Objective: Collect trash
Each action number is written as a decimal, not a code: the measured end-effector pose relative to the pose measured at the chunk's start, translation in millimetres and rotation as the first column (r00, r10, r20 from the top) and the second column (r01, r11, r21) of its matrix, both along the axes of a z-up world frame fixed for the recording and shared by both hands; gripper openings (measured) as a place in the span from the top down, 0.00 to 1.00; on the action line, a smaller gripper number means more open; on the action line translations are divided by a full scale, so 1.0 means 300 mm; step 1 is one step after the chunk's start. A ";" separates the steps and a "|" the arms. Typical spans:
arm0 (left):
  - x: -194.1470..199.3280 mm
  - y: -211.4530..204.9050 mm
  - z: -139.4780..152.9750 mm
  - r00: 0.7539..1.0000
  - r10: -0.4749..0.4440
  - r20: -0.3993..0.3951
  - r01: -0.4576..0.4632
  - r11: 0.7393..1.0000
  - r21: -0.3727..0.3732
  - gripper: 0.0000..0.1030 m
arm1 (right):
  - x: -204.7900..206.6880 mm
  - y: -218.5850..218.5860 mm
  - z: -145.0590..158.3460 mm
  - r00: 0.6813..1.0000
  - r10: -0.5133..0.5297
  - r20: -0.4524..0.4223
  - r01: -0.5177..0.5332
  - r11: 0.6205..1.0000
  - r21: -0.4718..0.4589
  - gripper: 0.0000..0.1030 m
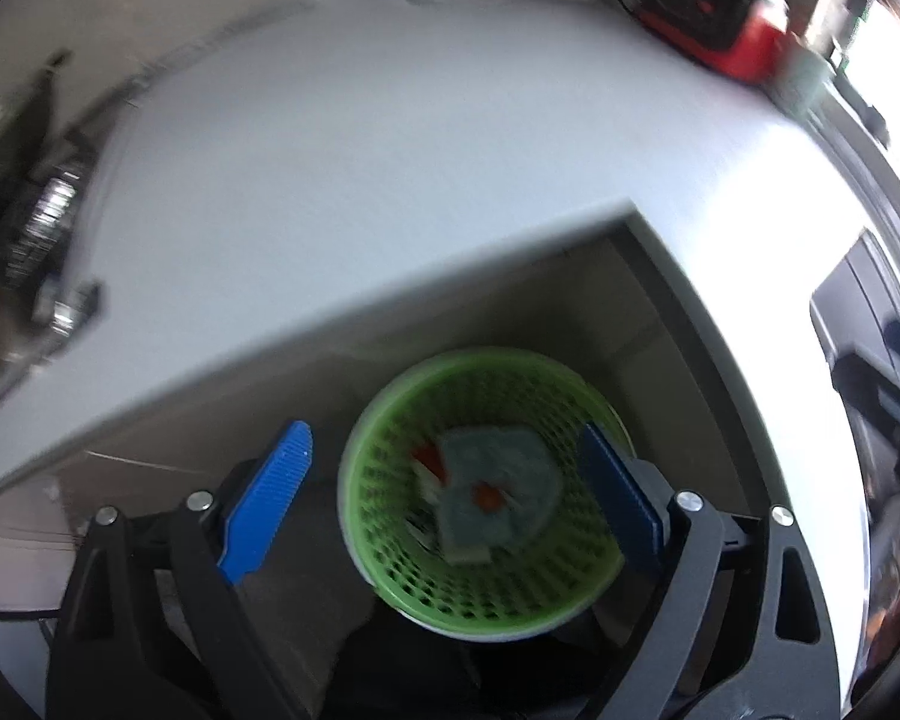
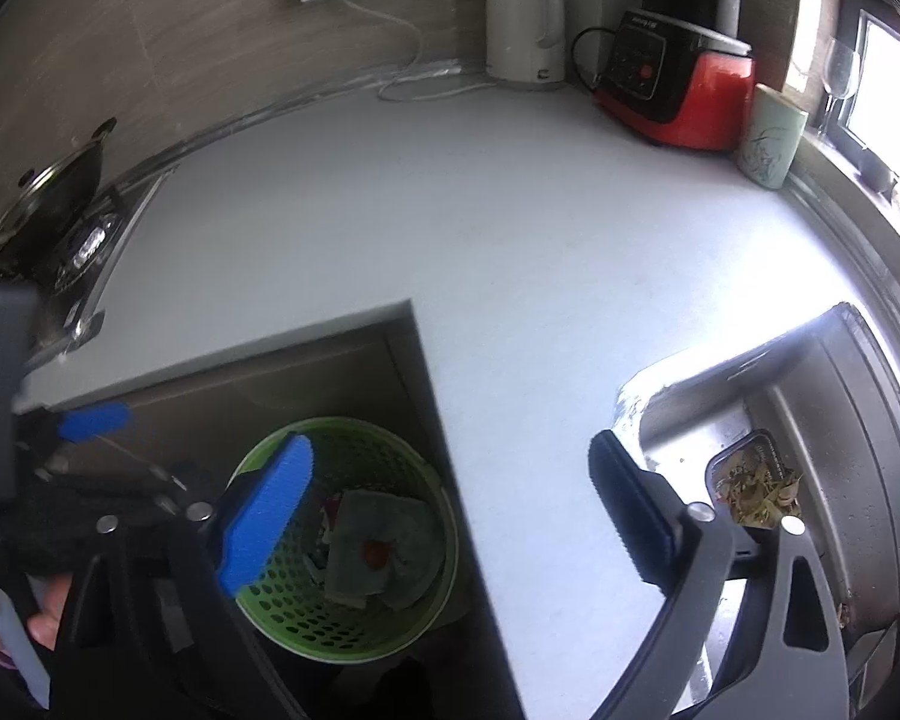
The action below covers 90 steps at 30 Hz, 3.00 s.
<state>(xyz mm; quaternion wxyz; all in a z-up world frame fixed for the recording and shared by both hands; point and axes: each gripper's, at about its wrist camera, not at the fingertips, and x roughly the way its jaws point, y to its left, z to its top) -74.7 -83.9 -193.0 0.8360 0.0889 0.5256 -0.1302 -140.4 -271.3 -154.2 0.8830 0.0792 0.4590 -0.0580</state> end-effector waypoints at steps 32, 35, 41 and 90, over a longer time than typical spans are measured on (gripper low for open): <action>-0.027 0.209 1.036 0.670 0.433 0.603 -0.387 0.897 -0.214 0.08 | 0.045 0.132 0.889 0.730 0.228 0.644 -0.217 0.971 -0.098 0.02; -0.052 0.225 1.053 0.658 0.442 0.610 -0.395 0.892 -0.221 0.07 | 0.029 0.155 0.916 0.705 0.244 0.666 -0.237 0.966 -0.103 0.02; -0.076 0.241 1.066 0.639 0.450 0.624 -0.414 0.885 -0.215 0.07 | 0.008 0.181 0.929 0.689 0.258 0.678 -0.256 0.961 -0.106 0.02; -0.021 0.271 1.036 0.649 0.462 0.604 -0.448 0.874 -0.188 0.07 | 0.019 0.199 0.917 0.701 0.256 0.666 -0.245 0.963 -0.112 0.02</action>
